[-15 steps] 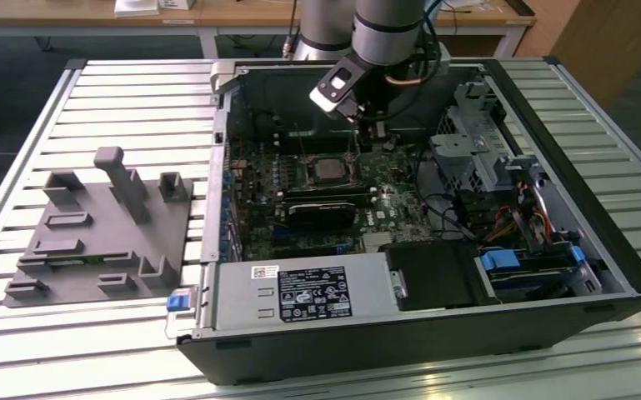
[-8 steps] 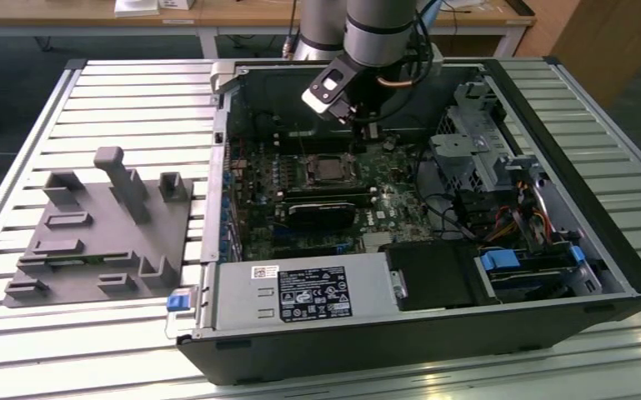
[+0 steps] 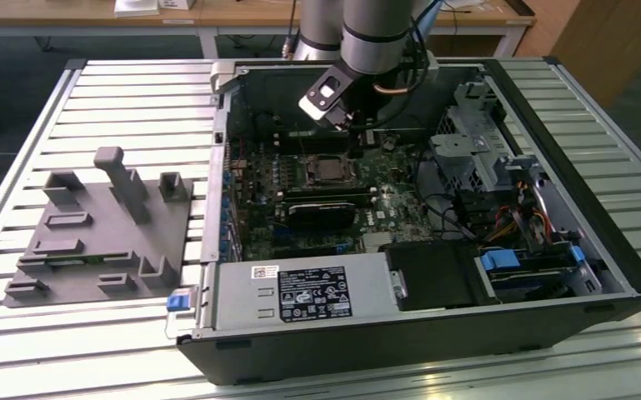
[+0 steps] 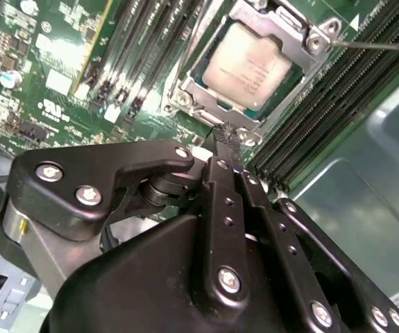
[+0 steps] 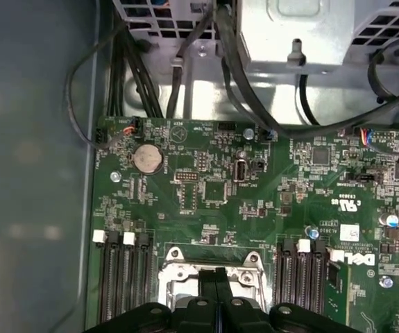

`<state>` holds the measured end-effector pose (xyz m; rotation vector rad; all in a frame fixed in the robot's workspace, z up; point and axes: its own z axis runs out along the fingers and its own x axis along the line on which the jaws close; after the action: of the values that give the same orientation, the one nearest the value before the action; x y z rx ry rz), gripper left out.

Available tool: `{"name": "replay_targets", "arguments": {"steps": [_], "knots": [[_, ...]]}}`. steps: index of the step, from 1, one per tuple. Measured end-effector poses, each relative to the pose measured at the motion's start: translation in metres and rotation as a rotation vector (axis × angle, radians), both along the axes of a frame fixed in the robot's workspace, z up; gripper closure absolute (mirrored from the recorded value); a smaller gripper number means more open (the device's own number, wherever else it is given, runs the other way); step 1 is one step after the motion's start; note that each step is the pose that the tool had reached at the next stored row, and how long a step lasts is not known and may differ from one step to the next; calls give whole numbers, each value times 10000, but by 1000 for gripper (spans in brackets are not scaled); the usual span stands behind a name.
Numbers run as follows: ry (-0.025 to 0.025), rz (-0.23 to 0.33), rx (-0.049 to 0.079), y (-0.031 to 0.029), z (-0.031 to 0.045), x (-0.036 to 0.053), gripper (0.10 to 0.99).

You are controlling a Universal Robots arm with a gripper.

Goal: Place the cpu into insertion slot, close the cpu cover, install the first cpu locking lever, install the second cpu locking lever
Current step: 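Close the cpu cover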

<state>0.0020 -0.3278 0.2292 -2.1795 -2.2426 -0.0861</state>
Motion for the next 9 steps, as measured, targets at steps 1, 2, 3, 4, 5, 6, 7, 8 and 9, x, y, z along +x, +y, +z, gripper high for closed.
{"name": "replay_targets", "arguments": {"steps": [1,2,3,4,5,6,7,8,9], "knots": [[1,-1,3,-9,-6,-10,980],[0,0,4,-10,-11,-24,980],[1,-1,3,-11,-14,-49,980],[1,0,2,-12,-17,-85,980],[1,1,1,-12,-19,-121,980],[1,-1,1,-12,-21,-143,980],[1,-1,2,-11,-23,-154,980],[1,-1,1,-12,-24,-158,980],[2,-1,0,-12,-24,-161,980]]}}
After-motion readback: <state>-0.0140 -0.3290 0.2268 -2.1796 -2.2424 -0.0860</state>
